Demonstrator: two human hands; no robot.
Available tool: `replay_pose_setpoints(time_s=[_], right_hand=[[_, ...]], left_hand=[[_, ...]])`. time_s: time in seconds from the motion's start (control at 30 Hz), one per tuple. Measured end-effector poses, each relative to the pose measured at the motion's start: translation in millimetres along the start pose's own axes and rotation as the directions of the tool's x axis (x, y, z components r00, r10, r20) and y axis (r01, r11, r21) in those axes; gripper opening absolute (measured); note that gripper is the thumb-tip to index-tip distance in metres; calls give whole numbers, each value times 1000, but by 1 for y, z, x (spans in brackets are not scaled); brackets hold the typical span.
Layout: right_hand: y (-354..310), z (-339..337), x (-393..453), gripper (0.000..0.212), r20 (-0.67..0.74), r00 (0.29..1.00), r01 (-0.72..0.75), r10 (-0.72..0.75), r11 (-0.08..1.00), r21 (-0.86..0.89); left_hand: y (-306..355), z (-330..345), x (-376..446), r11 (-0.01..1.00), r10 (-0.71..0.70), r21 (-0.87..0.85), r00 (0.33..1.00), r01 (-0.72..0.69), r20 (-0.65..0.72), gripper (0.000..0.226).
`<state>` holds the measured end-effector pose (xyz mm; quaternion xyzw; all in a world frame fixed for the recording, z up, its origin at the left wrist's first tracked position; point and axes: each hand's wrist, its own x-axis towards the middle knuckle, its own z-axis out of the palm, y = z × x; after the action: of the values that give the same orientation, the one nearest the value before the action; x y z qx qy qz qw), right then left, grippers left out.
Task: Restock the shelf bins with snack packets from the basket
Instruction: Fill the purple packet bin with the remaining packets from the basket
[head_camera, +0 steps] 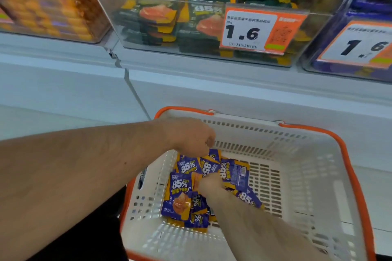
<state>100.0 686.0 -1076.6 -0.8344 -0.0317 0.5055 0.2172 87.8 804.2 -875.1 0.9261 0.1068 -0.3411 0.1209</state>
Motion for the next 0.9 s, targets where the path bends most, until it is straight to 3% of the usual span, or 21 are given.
replay_pose_setpoints(time_s=[0.17,0.3,0.43,0.53,0.63,0.7,0.77,0.8,0.9], right_hand=[[-7,-52,-25,25,-64,992,110,-111,994,-23],[-19,-118,-56,22,-139,976,190,-167,967,170],[-37,-170,-110,35,-158,920,381,-360,914,137],[-45,-192,-138,34,-206,861,495,-464,858,139],[-49,-207,-157,30,-223,839,540,-497,811,225],[-48,-213,-167,24,-308,812,567,-497,796,210],[-44,-218,-175,18,-441,718,606,-538,796,14],[-42,-219,-180,29,-475,653,612,-589,781,-127],[-38,-216,-202,49,-438,435,628,-787,614,-478]], left_hand=[[3,-9,-4,999,-37,-31,999,37,8,40],[6,-27,-6,982,-178,-76,982,174,-59,49],[10,-41,-9,919,-270,-317,960,235,-69,67],[17,-44,-7,765,-268,-630,956,133,-124,67],[25,-45,-6,518,-199,-855,971,-12,-134,37],[25,-48,-10,357,-165,-930,974,-90,-157,25],[26,-54,-14,332,-147,-930,965,-158,-216,16],[28,-58,-17,346,-138,-920,960,-185,-244,12],[40,-72,-28,390,-110,-883,939,-261,-326,5]])
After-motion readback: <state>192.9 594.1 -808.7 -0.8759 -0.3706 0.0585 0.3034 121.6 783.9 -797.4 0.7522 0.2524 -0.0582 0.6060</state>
